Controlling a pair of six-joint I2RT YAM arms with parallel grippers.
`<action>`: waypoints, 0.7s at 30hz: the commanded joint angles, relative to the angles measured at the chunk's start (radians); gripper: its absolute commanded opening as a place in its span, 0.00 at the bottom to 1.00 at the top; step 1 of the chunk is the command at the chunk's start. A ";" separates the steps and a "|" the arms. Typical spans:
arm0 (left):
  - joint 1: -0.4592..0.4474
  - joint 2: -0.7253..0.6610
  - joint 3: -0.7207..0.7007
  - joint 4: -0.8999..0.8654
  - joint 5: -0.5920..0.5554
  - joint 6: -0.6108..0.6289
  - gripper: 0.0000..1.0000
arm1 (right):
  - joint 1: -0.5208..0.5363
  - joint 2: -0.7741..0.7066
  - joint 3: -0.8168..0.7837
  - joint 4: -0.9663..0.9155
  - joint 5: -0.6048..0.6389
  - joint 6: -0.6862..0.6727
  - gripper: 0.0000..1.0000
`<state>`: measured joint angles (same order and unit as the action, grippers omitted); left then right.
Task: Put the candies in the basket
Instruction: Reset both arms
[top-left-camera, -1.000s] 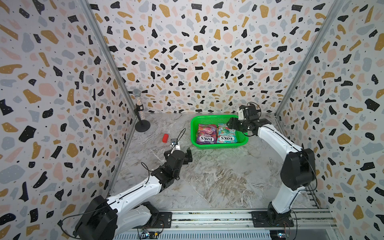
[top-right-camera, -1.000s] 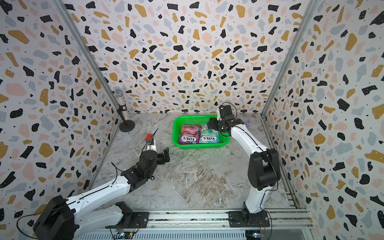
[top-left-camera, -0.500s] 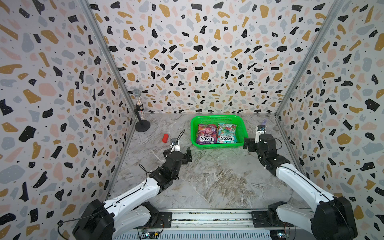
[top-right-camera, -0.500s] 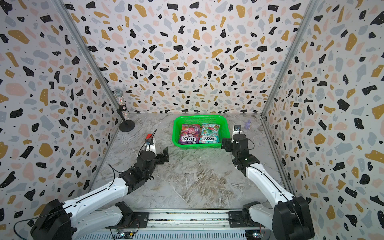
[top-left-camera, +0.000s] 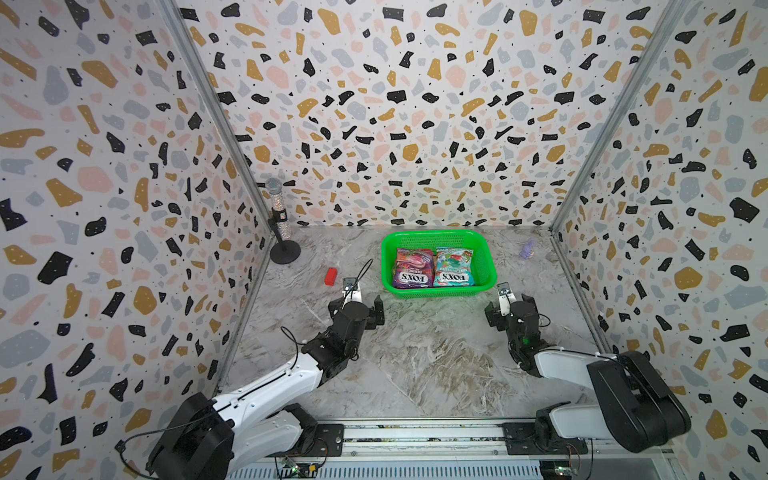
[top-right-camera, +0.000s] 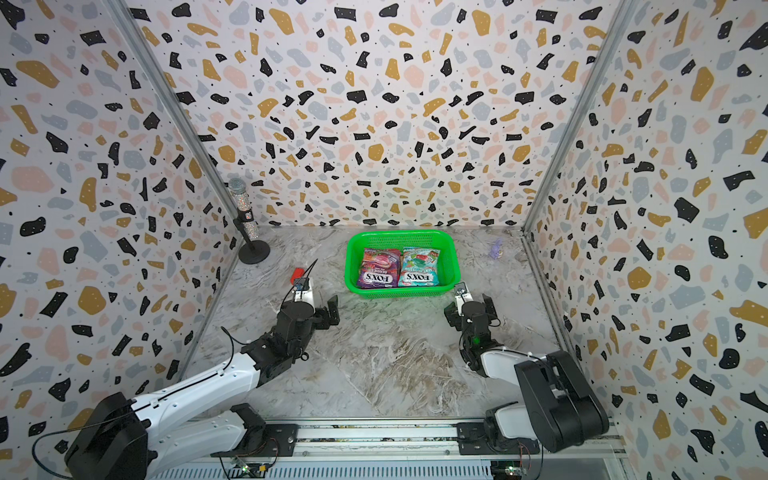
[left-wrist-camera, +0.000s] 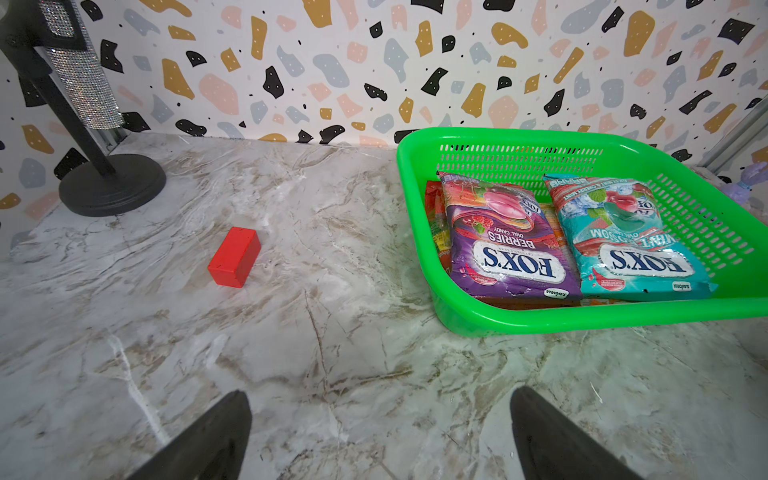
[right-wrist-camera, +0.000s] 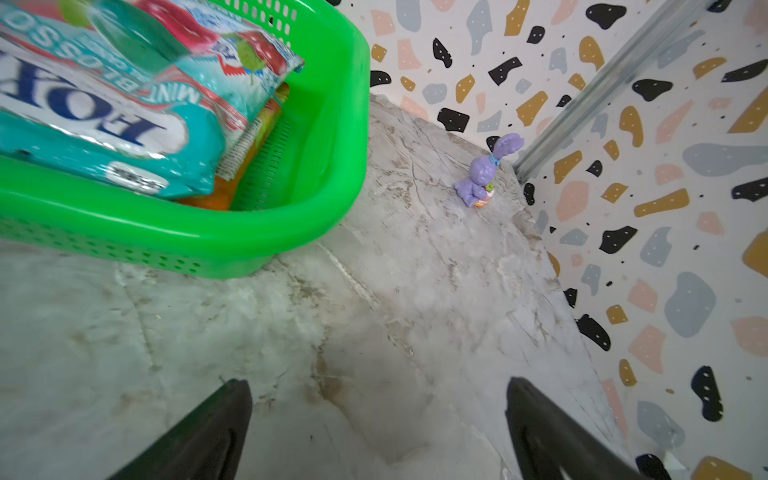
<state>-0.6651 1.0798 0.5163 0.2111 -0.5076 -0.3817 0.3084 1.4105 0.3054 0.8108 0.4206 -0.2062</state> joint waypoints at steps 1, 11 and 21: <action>0.001 -0.003 0.010 0.032 -0.030 0.008 1.00 | -0.005 0.099 -0.026 0.301 0.136 -0.033 0.99; 0.002 -0.142 -0.116 0.141 -0.247 0.222 1.00 | -0.155 0.044 0.013 0.110 -0.031 0.140 0.99; 0.004 -0.018 -0.138 0.321 -0.428 0.566 1.00 | -0.195 0.089 0.012 0.122 -0.089 0.178 1.00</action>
<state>-0.6628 1.0367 0.3874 0.4004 -0.8368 0.0208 0.1085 1.5265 0.3000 0.9554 0.3641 -0.0471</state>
